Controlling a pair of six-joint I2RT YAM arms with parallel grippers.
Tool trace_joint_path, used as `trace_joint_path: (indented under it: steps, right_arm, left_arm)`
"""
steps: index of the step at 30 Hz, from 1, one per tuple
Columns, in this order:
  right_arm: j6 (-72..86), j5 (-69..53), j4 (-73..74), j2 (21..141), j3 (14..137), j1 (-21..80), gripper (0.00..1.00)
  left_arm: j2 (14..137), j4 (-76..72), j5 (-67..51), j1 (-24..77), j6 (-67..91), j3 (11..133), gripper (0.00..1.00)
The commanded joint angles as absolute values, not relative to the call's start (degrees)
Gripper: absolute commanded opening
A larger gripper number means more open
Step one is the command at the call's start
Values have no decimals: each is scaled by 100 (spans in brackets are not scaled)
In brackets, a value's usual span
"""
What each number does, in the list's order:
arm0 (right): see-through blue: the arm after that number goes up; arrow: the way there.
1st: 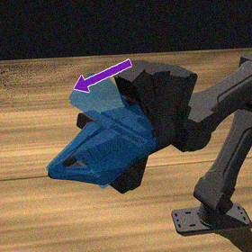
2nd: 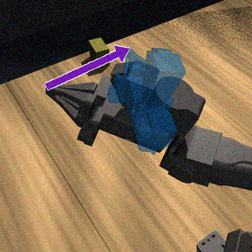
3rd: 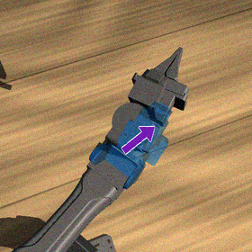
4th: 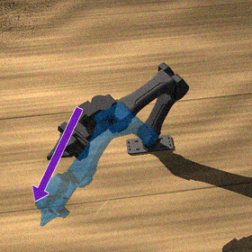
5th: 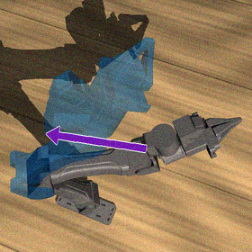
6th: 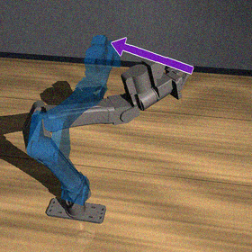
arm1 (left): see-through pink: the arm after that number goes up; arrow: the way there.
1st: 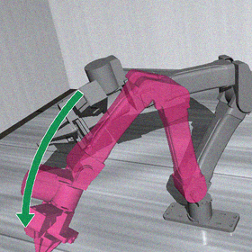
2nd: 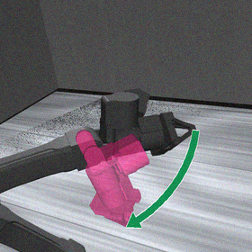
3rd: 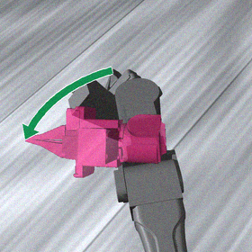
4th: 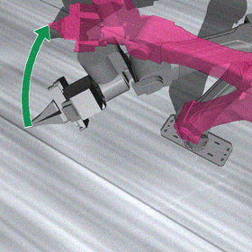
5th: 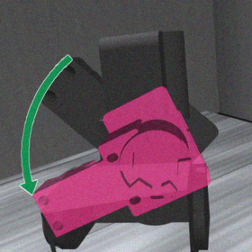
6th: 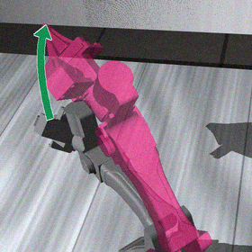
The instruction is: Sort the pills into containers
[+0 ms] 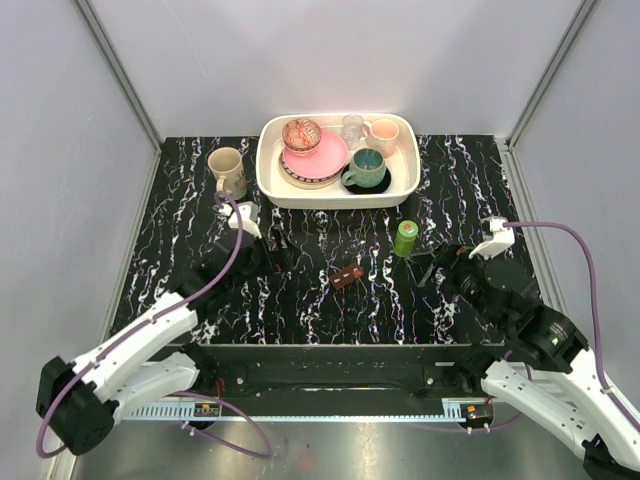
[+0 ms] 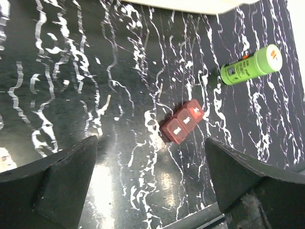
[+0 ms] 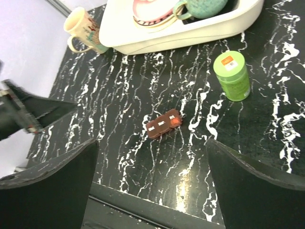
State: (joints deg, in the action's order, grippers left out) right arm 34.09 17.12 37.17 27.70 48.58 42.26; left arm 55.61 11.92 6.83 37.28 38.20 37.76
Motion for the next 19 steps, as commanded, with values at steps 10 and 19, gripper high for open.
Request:
trace_joint_path:
  steps: [10,19]
  right_arm:
    - [3401,2373,3920,3463,5273,4228,100]
    - [3674,2241,3920,3243,5168,4236,100]
  left_arm:
    - [3631,2839,1837,3700,3621,3841,99]
    - [3270,2918,1820,3700,3305,3884,99]
